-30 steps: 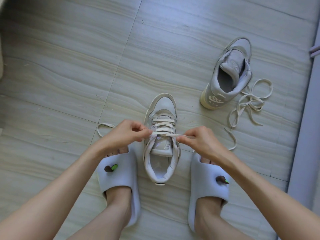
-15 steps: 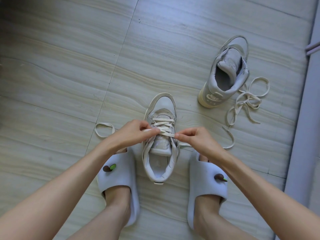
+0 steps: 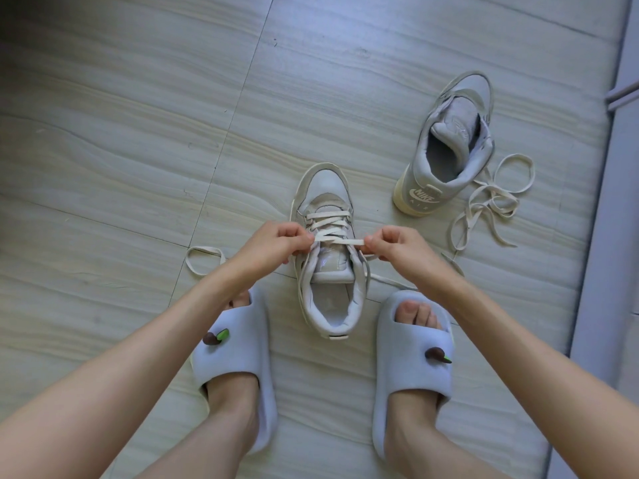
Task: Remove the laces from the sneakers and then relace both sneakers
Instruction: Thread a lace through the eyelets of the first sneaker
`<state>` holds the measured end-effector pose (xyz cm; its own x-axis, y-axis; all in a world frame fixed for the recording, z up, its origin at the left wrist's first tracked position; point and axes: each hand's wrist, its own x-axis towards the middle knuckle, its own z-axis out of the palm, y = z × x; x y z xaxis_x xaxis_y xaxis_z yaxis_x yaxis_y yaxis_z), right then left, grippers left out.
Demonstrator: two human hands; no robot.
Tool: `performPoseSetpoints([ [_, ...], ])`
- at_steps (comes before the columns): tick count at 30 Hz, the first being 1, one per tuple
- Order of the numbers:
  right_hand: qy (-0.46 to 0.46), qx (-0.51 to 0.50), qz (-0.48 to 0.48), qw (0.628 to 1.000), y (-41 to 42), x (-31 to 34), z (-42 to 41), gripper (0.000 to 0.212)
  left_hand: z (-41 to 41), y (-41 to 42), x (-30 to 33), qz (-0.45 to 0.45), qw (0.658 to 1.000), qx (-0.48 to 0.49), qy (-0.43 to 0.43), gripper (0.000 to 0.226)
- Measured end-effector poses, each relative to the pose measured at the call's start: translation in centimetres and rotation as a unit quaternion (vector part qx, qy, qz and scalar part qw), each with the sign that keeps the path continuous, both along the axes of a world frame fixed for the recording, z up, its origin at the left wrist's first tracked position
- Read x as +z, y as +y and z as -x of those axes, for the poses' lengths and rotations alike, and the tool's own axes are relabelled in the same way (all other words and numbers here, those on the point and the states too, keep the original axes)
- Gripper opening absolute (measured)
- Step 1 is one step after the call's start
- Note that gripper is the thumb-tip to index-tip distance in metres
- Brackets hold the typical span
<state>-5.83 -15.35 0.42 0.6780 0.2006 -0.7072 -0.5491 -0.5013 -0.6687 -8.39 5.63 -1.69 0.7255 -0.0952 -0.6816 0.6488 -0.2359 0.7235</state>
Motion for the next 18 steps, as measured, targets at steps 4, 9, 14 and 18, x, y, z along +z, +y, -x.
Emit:
performPoseSetpoints([
  [4,0.047,-0.026,-0.035,0.998,-0.4,-0.1,0.6,0.025,1.3,0.2,-0.6,0.010,1.000,0.009,0.014,0.026],
  [9,0.051,-0.026,-0.028,0.998,-1.2,-0.2,0.7,0.026,0.9,0.5,0.2,0.022,0.999,0.008,0.032,0.024],
  [14,-0.019,-0.098,0.014,0.995,-3.5,0.2,-0.5,0.040,0.8,1.5,1.7,0.012,0.999,0.035,0.021,0.029],
  [18,-0.083,0.139,0.216,0.963,-5.3,0.3,-1.4,0.021,1.1,2.1,2.7,-0.007,1.000,0.003,0.002,0.028],
])
